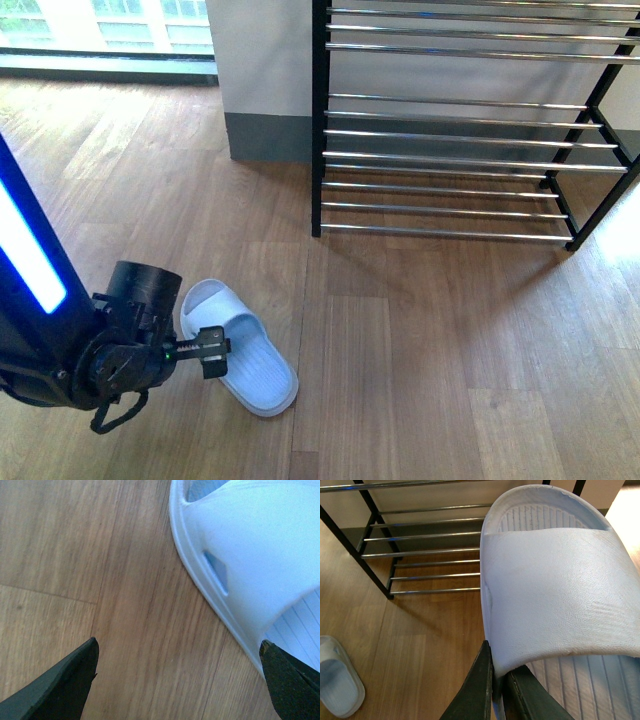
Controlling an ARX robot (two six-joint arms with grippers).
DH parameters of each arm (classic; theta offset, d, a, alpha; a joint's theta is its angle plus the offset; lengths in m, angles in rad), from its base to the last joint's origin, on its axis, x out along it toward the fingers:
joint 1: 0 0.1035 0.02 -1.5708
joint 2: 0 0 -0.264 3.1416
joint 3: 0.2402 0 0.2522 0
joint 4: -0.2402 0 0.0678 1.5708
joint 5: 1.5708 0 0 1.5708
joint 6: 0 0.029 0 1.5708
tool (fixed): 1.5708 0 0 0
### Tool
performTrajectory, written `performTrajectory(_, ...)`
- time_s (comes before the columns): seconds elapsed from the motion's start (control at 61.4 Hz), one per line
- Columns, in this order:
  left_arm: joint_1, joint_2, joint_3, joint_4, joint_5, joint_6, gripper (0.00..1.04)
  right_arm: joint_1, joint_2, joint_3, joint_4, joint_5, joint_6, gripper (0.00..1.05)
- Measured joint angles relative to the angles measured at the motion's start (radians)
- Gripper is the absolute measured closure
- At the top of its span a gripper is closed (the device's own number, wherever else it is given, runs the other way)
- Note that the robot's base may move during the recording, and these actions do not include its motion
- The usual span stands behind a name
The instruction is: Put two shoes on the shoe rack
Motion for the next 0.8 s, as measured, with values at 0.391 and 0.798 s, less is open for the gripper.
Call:
performTrajectory(0.391, -0.001, 0.08, 0.185, -0.09, 0.034, 0.005, 0.09, 0.0, 0.0, 0.0, 0.0, 0.0, 0.0, 1.03)
performTrajectory(0.798, -0.001, 0.095, 0.195, -0.087, 0.011, 0.031, 0.09, 0.0, 0.0, 0.0, 0.0, 0.0, 0.0, 1.03)
